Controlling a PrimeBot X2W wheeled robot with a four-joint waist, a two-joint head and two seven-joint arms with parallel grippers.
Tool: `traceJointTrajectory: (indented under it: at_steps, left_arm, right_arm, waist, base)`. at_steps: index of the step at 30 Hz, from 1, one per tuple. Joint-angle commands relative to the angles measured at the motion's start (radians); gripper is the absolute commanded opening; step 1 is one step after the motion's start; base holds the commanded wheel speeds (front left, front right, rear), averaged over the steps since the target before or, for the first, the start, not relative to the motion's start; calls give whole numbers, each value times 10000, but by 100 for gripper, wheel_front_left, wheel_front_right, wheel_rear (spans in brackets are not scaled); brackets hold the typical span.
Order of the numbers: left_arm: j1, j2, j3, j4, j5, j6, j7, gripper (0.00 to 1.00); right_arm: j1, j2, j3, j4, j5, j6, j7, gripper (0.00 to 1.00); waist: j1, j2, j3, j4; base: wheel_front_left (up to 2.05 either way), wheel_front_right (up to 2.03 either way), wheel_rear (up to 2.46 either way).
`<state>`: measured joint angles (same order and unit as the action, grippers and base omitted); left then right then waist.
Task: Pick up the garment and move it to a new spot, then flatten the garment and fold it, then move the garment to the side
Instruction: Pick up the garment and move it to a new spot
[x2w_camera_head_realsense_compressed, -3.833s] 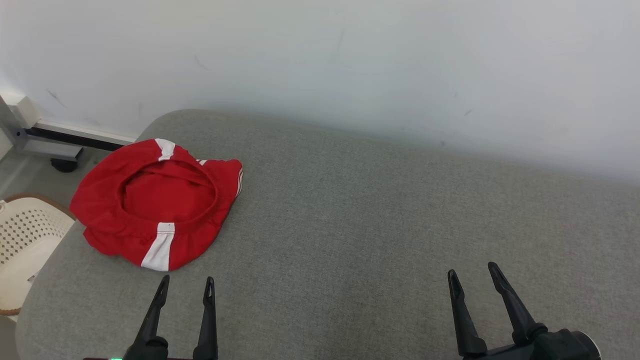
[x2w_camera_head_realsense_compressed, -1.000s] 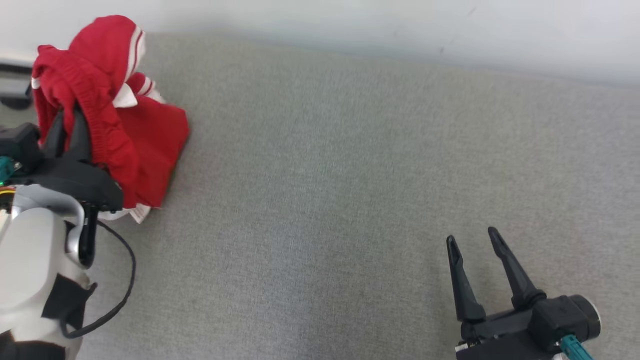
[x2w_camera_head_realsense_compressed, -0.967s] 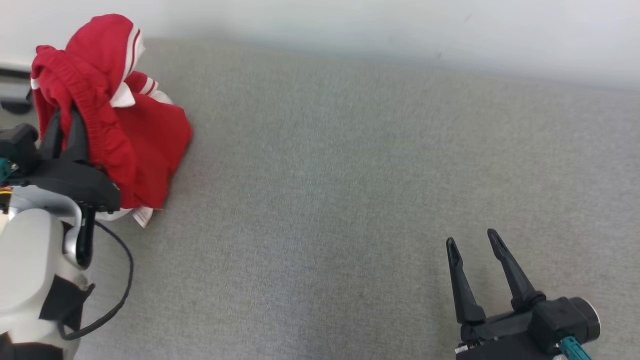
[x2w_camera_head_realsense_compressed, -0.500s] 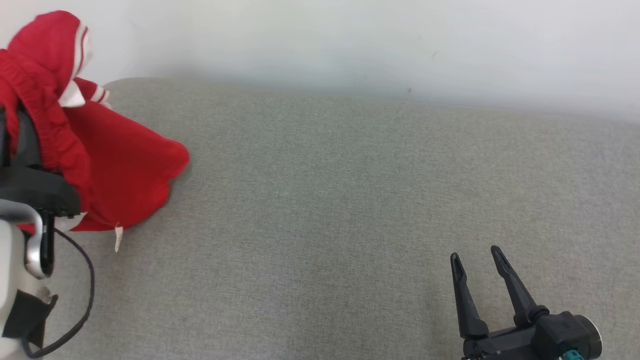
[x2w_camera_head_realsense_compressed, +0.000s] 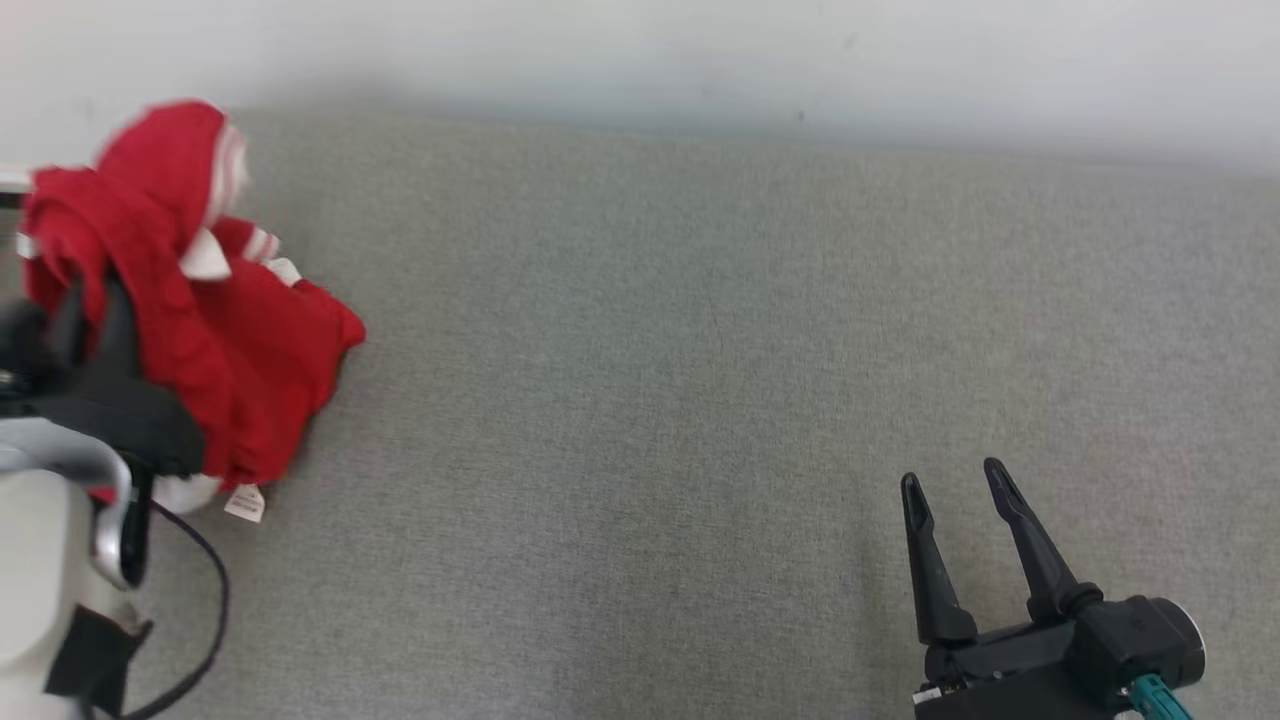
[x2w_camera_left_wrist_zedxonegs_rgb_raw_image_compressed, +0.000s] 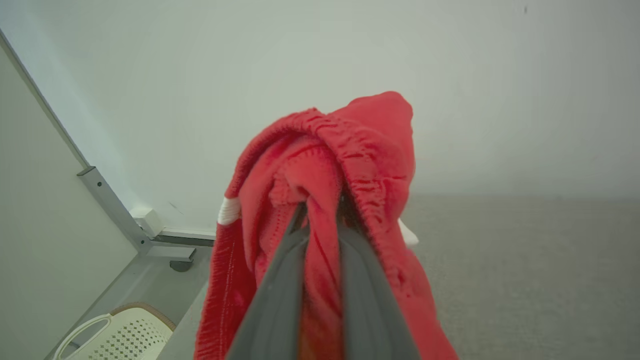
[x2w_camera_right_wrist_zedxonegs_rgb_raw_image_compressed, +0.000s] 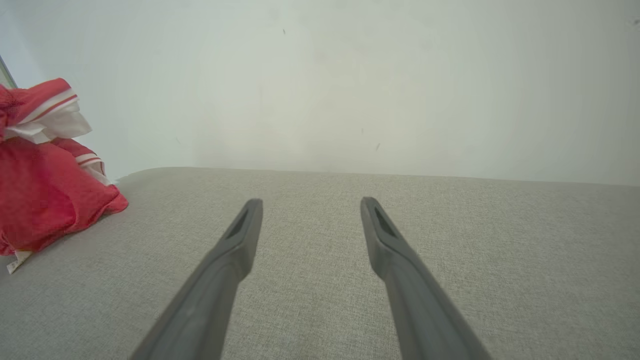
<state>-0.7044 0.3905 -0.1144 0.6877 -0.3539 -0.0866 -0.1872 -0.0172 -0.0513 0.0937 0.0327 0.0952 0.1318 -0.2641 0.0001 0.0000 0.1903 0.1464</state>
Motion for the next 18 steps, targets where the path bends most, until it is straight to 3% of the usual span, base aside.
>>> traceJointTrajectory:
  at_steps: [1,9,10,11,12,18]
  left_arm:
    - [-46,-42,-63,136,12,-8,4,0]
    - [-316,-632,-639,1747,246,-112,-437,0]
    - [-344,-678,-700,1907,303,-81,-490,5]
    - [-365,-747,-749,2047,348,-53,-545,31]
    - [-377,-806,-790,2145,379,-17,-606,100]
    - [-129,-851,-811,1502,729,290,-778,100]
  right_arm:
    - [-89,16,17,-19,-85,-21,-9,100]
    - [-280,19,38,23,-142,-21,-9,100]
    - [-296,17,24,25,-139,-21,-8,100]
    - [-294,19,8,22,-124,-21,-9,100]
    - [-280,19,-4,20,-112,-21,-9,100]
    - [-331,18,28,-20,94,-21,-9,100]
  waist:
    - [-1,0,301,-140]
    - [-1,0,640,-378]
    - [-1,0,672,-408]
    - [-1,0,685,-424]
    - [-1,0,693,-441]
    - [-1,0,821,-631]
  base:
    - [0,0,0]
    - [0,0,0]
    - [0,0,0]
    - [0,0,0]
    - [0,0,0]
    - [0,0,0]
